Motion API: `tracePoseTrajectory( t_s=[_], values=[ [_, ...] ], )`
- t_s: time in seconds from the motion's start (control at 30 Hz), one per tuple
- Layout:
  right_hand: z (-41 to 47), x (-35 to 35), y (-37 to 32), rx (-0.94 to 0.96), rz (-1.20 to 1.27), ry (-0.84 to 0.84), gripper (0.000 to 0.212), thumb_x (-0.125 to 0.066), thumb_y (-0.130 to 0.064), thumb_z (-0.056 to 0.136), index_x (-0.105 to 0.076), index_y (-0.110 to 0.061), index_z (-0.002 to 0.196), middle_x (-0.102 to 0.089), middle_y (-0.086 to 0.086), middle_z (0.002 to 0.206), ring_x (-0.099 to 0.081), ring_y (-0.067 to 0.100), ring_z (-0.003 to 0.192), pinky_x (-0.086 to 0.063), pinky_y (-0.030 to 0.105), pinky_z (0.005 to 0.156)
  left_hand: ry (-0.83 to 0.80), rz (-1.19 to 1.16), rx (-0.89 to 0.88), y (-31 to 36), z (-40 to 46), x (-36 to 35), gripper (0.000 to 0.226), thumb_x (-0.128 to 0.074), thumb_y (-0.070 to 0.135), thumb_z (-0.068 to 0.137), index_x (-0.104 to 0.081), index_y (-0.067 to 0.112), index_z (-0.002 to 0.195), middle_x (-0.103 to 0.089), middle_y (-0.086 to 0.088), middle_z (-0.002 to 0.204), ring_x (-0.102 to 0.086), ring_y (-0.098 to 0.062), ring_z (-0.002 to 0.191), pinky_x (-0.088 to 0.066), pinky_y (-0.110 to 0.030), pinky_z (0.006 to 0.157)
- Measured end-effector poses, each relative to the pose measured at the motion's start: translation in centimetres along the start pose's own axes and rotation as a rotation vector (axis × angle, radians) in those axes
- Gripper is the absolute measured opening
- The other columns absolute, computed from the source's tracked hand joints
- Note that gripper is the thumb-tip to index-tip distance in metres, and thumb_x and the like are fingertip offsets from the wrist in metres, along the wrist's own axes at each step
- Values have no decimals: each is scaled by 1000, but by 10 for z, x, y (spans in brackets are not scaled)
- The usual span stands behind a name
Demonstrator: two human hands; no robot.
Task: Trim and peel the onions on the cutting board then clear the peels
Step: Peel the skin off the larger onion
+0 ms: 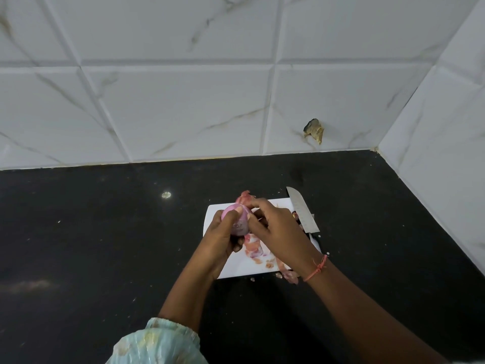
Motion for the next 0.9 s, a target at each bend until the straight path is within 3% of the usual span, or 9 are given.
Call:
tracePoseTrajectory(
  t_s=[0.17,0.3,0.4,0.5,0.6,0.77,0.9],
  values=[
    [4,-2,0,0,-103,-18,29,-48,-23,101,-52,-13,129,-70,6,88,-64,9,75,-41,6,59,12,55,-12,-1,0,-2,37,-49,36,104,-51,6,127,-57,-14,89,-47,-13,62,-41,-25,53],
    [4,4,12,-25,-27,56,24,-55,-12,95,-60,-19,117,-57,-10,63,-57,4,57,-42,14,51,-11,18,-4,-1,1,-2,38,-44,33,106,-52,4,130,-60,-14,88,-45,-14,59,-39,-25,52],
    [0,7,9,5,23,94,20,-51,-22,100,-61,-18,117,-67,-6,78,-64,3,71,-53,18,63,-38,16,-4,0,0,-3,40,-43,33,106,-53,3,130,-61,-14,90,-44,-15,61,-39,-25,53],
    [0,7,3,8,98,96,30,-51,-39,98,-63,-19,117,-72,-1,95,-68,7,86,-57,21,76,-41,26,7,2,0,-3,55,-50,41,93,-53,0,128,-61,-11,87,-45,-14,62,-39,-27,54],
    [0,7,3,8,132,92,32,-55,-37,97,-67,-20,121,-73,0,108,-68,8,97,-57,25,85,-54,29,-10,6,-2,-4,71,-54,50,80,-51,-4,126,-62,-13,90,-44,-15,63,-38,-27,54],
    [0,4,-6,68,-30,31,35,-51,-32,101,-61,-16,130,-71,4,112,-66,11,101,-51,18,88,-31,47,-43,9,-3,2,56,-54,45,89,-52,0,121,-60,-10,85,-43,-14,62,-38,-26,53],
    [2,4,-7,61,-137,61,34,-50,-31,101,-60,-12,128,-72,7,104,-67,15,95,-54,24,85,-23,143,-57,7,-1,1,31,-48,36,104,-53,9,119,-58,-9,84,-43,-13,61,-39,-25,53]
  ],
)
Point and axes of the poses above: each hand's wrist, its own z-axis towards the middle knuckle, its own x-axis out of the back of the hand, y = z × x, the point moved 10 cm from there along z, towards the middle knuckle
